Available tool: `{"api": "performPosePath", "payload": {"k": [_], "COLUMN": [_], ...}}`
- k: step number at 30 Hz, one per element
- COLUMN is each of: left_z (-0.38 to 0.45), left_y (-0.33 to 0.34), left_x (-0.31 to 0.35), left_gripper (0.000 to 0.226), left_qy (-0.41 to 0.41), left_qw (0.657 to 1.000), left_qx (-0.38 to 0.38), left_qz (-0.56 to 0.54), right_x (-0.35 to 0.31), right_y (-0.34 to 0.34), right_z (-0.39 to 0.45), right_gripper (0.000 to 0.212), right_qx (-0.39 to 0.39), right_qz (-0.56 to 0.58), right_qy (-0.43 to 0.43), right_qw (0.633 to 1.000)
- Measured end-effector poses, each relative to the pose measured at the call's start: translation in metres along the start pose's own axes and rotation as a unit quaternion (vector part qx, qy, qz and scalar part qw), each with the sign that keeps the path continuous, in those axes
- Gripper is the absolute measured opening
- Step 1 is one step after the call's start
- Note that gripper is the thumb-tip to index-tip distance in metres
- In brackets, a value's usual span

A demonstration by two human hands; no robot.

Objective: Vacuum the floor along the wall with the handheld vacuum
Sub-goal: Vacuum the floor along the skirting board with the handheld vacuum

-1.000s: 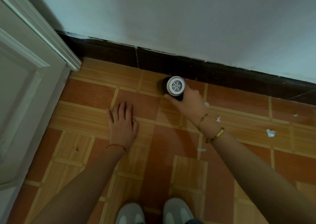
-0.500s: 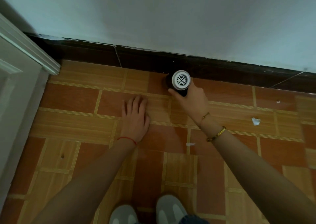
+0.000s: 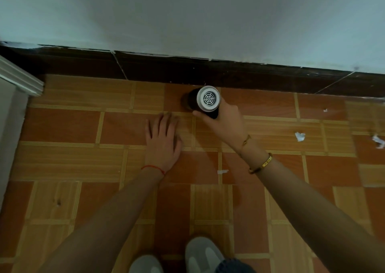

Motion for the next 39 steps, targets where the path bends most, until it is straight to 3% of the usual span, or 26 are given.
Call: {"api": "performPosePath", "payload": {"k": [10, 18, 25, 35, 39], "left_z": [0.000, 0.001, 0.001, -0.001, 0.000], "left_y": [0.000, 0.001, 0.004, 0.004, 0.004], "left_x": [0.000, 0.001, 0.002, 0.005, 0.008], "left_gripper": [0.051, 0.050, 0.050, 0.050, 0.052], "left_qy": [-0.005, -0.012, -0.013, -0.025, -0.038], "left_qw": [1.000, 0.999, 0.999, 0.997, 0.998], "left_qx": [-0.005, -0.005, -0.011, -0.013, -0.030], "left_qz": [0.003, 0.034, 0.052, 0.067, 0.048], "right_x": [0.041, 0.038, 0.051, 0.043, 0.049], "right_y": [-0.049, -0.036, -0.062, -0.031, -0.033], "right_z": [-0.005, -0.026, -0.038, -0.055, -0.056], "right_gripper": [0.067, 0.068, 0.065, 0.069, 0.069], "right_qx": [0.089, 0.017, 0.099, -0.002, 0.013], "right_qz": [0.011, 0.008, 0.023, 0.013, 0.028], "right_qy": [0.085, 0.030, 0.050, 0.020, 0.039], "right_qw": [0.992, 0.999, 0.994, 1.000, 0.999]}}
Point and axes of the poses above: each hand's wrist, its own z-axis towards the middle knuckle, its own y-axis out of the palm, x = y × z, the point moved 7 cm from there along z, towards the middle knuckle, and after that the axes turned 10 degrees about -x, right-handed, at the moved point
